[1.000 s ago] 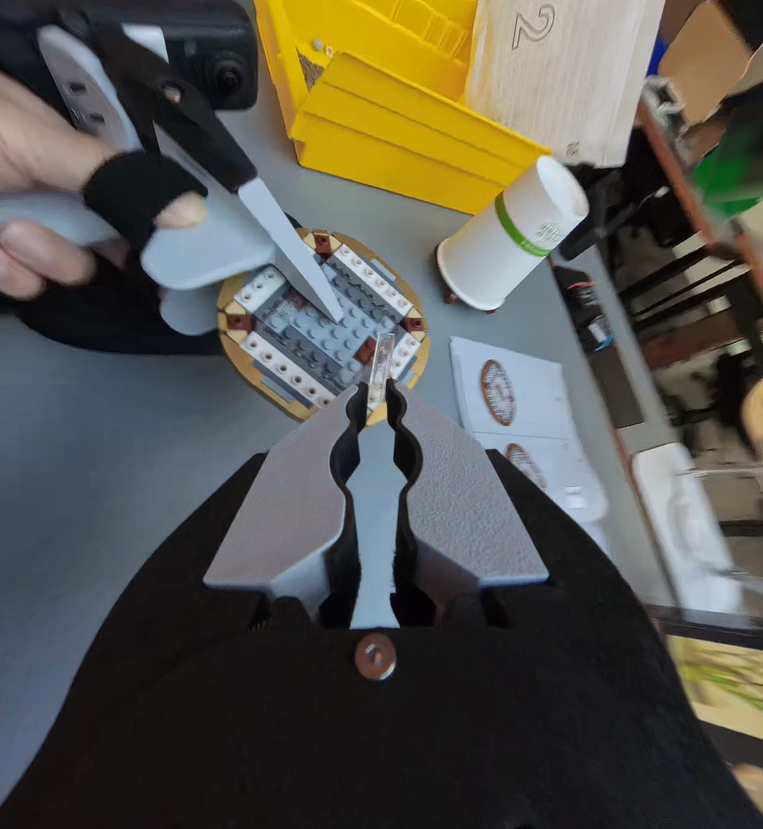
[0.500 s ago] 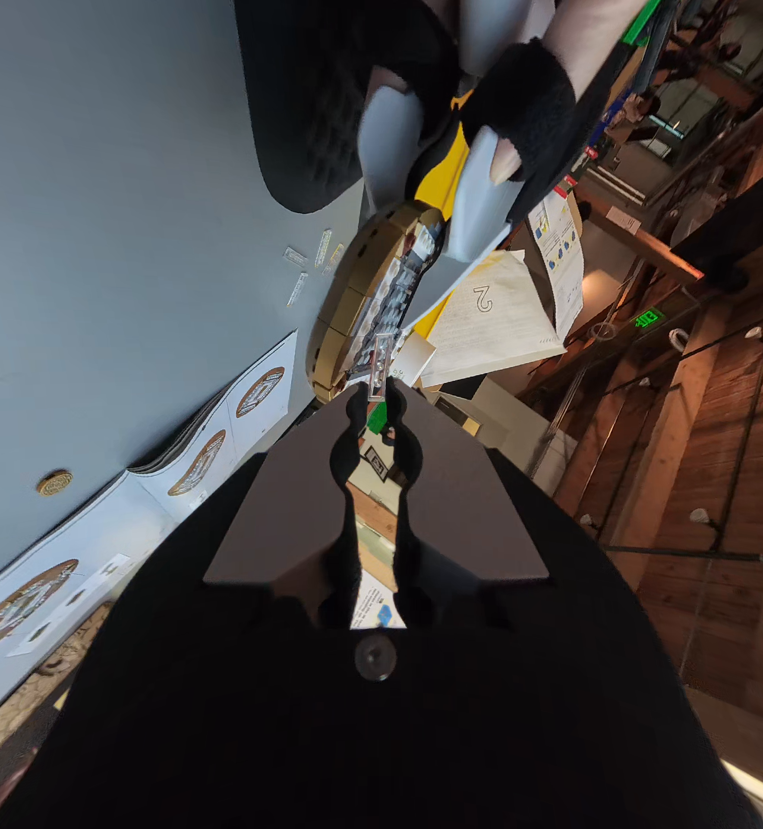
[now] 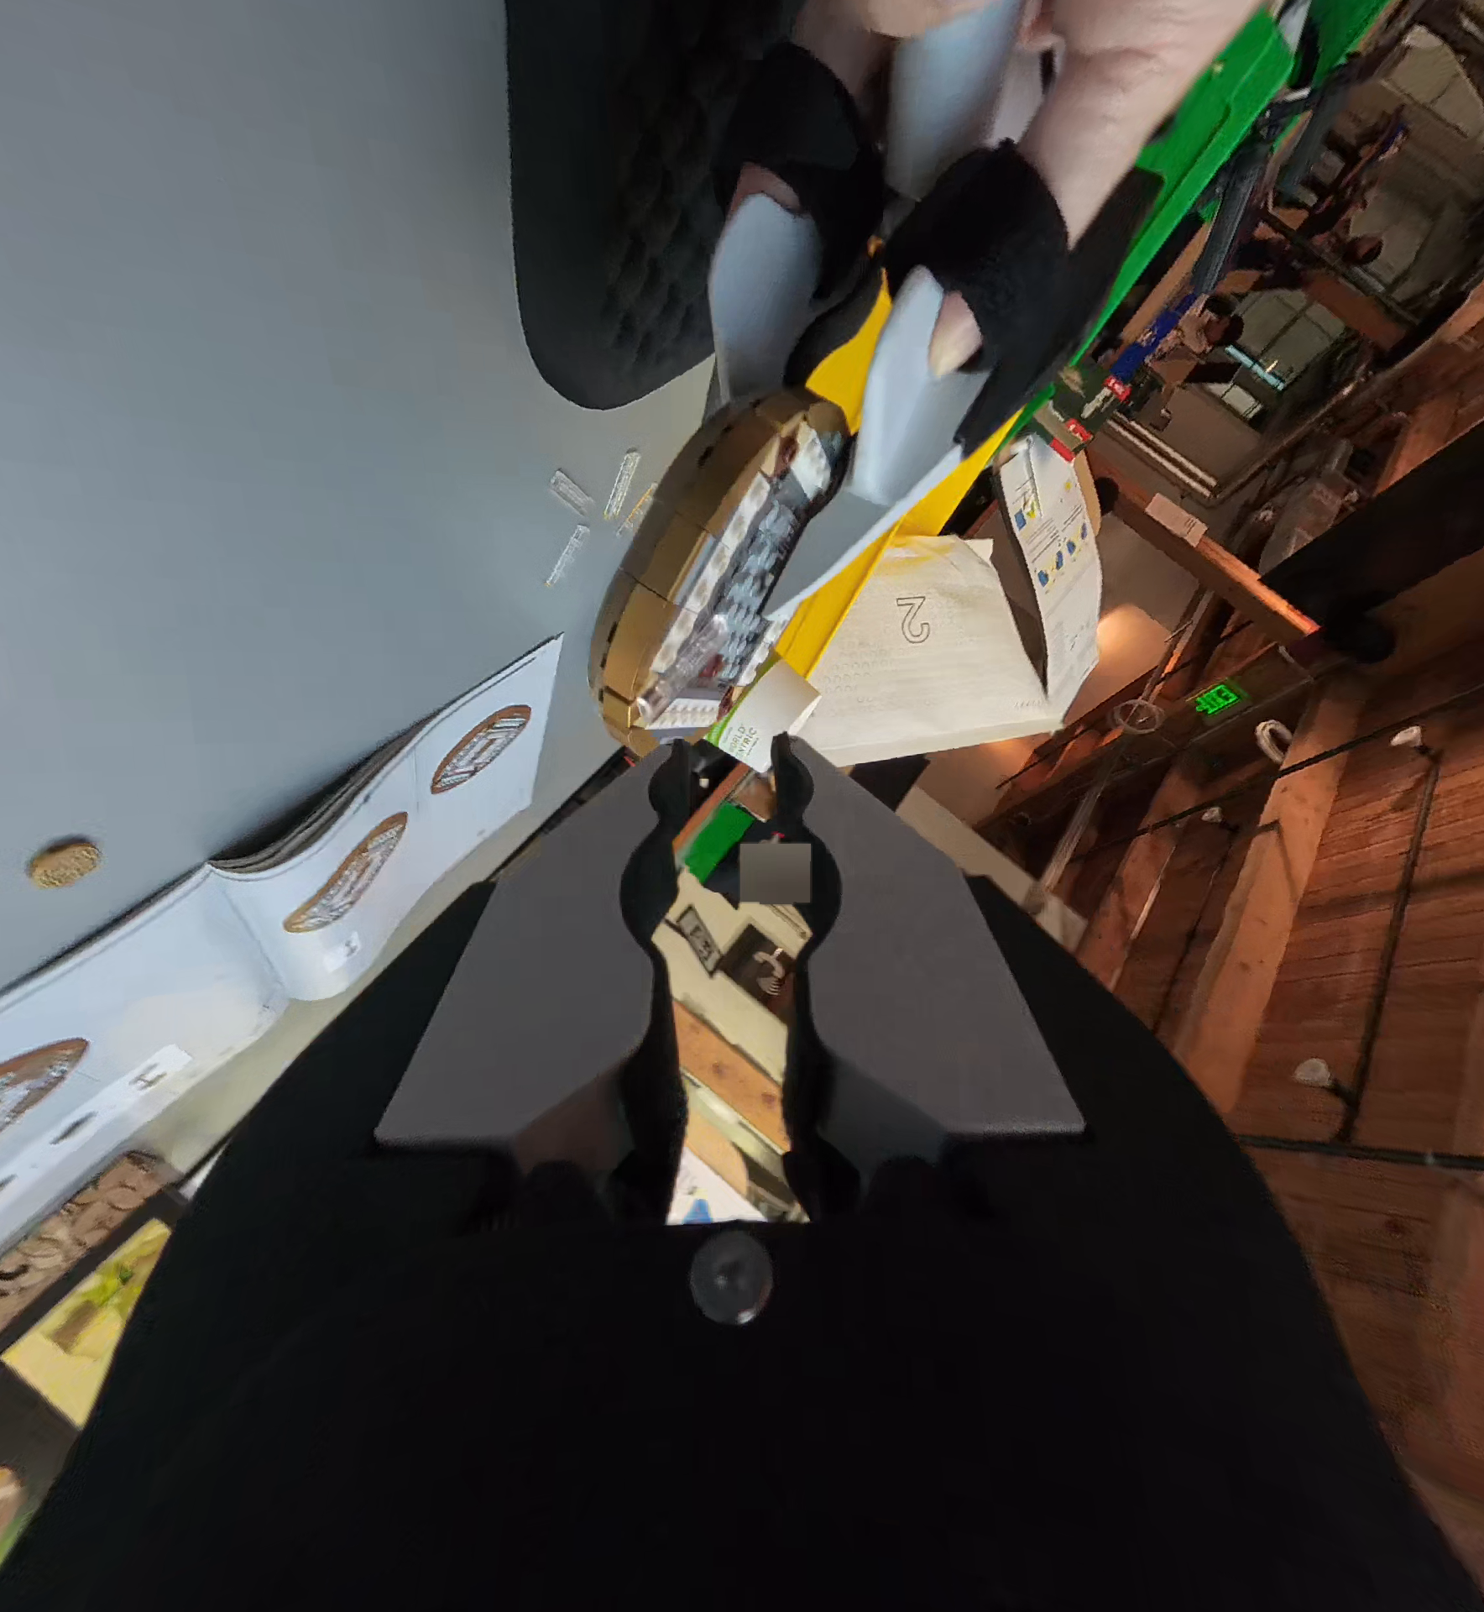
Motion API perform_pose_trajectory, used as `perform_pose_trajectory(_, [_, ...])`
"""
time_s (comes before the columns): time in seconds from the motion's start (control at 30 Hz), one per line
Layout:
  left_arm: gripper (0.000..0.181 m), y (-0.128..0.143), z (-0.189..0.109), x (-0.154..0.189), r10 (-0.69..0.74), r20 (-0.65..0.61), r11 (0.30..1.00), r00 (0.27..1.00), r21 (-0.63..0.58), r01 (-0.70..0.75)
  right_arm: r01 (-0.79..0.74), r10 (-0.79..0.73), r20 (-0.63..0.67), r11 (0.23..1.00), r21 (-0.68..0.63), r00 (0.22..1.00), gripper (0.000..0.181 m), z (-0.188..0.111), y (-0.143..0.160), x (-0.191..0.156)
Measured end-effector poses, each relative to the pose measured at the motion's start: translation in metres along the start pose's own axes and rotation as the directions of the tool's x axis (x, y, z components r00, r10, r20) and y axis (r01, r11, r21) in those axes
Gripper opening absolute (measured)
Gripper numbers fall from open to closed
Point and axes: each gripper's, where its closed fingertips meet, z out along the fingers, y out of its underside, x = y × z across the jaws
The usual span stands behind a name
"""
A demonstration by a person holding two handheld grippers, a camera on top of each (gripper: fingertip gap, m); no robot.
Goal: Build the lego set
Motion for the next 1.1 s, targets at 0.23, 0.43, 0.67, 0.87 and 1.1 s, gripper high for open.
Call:
perform_pose_trajectory(0.23, [0.02,0.002,-0.001,-0.002,0.002,0.002,1.0,1.0,0.003,-0.002,-0.852,0.828,0.22,0.523,0.03,0.516,0.019,-0.002,0.011,-0.001])
perform_pose_trajectory(0.43, [0.02,0.005,0.002,-0.007,0.052,0.049,0.999,0.997,-0.005,-0.052,-0.957,0.804,0.519,-0.235,-0.17,-0.29,0.024,0.006,-0.004,0.009])
perform_pose_trajectory(0.67, [0.02,0.006,0.004,-0.006,0.094,0.071,0.996,0.993,-0.014,-0.093,-0.939,0.881,0.473,0.148,-0.309,-0.016,0.019,0.016,-0.016,-0.023])
perform_pose_trajectory(0.87, [0.02,0.006,0.003,-0.007,0.083,0.068,0.996,0.994,-0.011,-0.083,-0.939,0.878,0.478,0.132,-0.318,-0.039,0.016,0.017,-0.017,-0.023])
perform_pose_trajectory(1.1, [0.02,0.009,0.004,-0.006,0.094,0.075,0.995,0.993,-0.032,-0.092,-0.931,0.865,0.495,0.109,-0.347,-0.083,0.011,0.015,-0.017,-0.026])
